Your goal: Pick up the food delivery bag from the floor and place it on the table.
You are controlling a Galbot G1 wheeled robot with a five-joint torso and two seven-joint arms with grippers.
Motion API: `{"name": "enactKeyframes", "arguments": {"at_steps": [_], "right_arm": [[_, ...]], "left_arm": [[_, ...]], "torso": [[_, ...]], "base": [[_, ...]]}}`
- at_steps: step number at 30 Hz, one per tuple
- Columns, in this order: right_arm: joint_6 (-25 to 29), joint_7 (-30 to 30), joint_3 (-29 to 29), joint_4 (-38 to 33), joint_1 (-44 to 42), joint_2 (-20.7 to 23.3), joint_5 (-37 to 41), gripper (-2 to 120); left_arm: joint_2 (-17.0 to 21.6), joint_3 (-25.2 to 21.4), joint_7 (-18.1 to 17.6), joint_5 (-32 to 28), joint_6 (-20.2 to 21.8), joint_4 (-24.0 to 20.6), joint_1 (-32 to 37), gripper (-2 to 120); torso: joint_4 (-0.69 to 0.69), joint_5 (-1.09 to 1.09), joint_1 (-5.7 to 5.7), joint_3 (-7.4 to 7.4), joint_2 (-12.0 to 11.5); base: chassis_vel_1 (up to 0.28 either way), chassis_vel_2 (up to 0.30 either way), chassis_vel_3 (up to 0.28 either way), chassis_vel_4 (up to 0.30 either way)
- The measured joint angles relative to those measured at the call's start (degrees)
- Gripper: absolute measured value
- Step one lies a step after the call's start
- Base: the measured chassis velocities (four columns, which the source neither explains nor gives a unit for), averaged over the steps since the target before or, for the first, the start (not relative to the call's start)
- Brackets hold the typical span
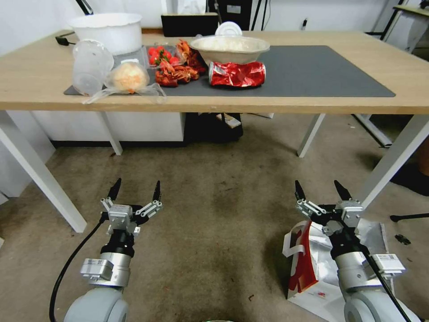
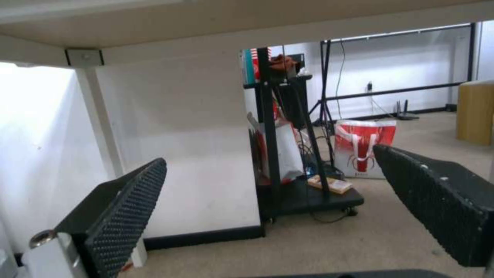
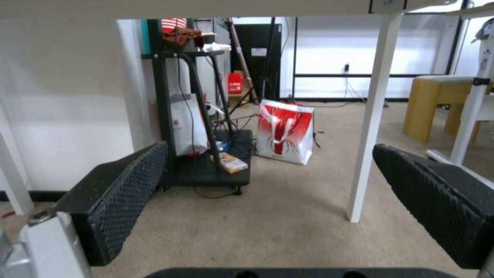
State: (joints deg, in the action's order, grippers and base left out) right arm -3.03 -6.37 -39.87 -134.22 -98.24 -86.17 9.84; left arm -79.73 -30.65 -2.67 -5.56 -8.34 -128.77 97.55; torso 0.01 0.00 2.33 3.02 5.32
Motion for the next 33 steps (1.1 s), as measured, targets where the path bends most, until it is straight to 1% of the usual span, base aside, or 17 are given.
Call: {"name": "enactKeyframes", "arguments": {"at_steps": [1,3,6,8,10,12,13,15,22,33], "right_arm": [[0.0,0.0,0.0,0.0,0.0,0.0,0.0,100],[0.0,0.0,-0.1,0.0,-0.1,0.0,0.0,100],[-0.1,0.1,-0.1,-0.1,-0.1,0.1,0.0,100],[-0.2,0.1,-0.3,-0.2,0.0,0.2,0.0,100],[-0.3,0.2,-0.4,-0.3,0.0,0.2,0.0,100],[-0.4,0.2,-0.4,-0.4,0.0,0.2,0.1,100],[-0.4,0.2,-0.4,-0.4,0.0,0.2,0.1,100],[-0.4,0.2,-0.3,-0.4,0.0,0.1,0.1,100],[-0.4,0.2,-0.4,-0.4,-0.1,0.1,0.1,100],[-0.3,0.2,-0.8,-0.3,0.0,0.2,0.3,100]], "left_arm": [[0.0,0.0,0.0,0.0,0.0,0.0,0.0,100],[0.0,0.1,0.0,0.1,0.0,0.0,0.0,100],[0.0,0.0,0.0,0.0,0.0,0.0,0.0,100],[0.1,-0.3,0.0,-0.1,0.0,-0.1,-0.1,100],[0.1,-0.4,0.0,-0.1,0.0,-0.2,-0.1,100],[0.2,-0.5,0.0,-0.2,0.0,-0.2,-0.1,100],[0.2,-0.5,0.0,-0.2,0.0,-0.2,-0.1,100],[0.2,-0.5,0.0,-0.2,0.0,-0.3,-0.2,100],[0.0,-0.5,0.0,-0.2,0.0,-0.2,-0.4,100],[0.1,-0.5,0.1,-0.5,0.0,0.0,-0.6,100]], "torso": [[0.0,0.0,0.0,0.0,0.0],[0.0,0.0,-0.05,-0.6,-0.6],[0.0,0.0,-0.07,-0.92,-1.0],[0.0,0.0,-0.11,-1.56,-1.7],[0.0,0.0,-0.11,-1.67,-1.8],[0.0,0.0,-0.18,-2.42,-2.6],[0.0,0.0,-0.18,-2.42,-2.6],[0.0,0.0,-0.22,-3.02,-3.3],[0.0,0.0,-0.45,-3.02,-4.1],[0.0,0.0,-0.46,-3.02,-3.9]], "base": [[0.0,0.0,0.0,0.0],[0.0,0.0,0.0,0.0],[0.0,0.0,0.0,0.0],[0.0,0.0,0.0,0.0],[0.0,0.0,0.0,0.0],[0.0,0.0,0.0,0.0],[0.0,0.0,0.0,0.0],[0.0,0.0,0.0,0.0],[0.0,0.0,0.0,0.0],[0.0,0.0,0.0,0.0]]}}
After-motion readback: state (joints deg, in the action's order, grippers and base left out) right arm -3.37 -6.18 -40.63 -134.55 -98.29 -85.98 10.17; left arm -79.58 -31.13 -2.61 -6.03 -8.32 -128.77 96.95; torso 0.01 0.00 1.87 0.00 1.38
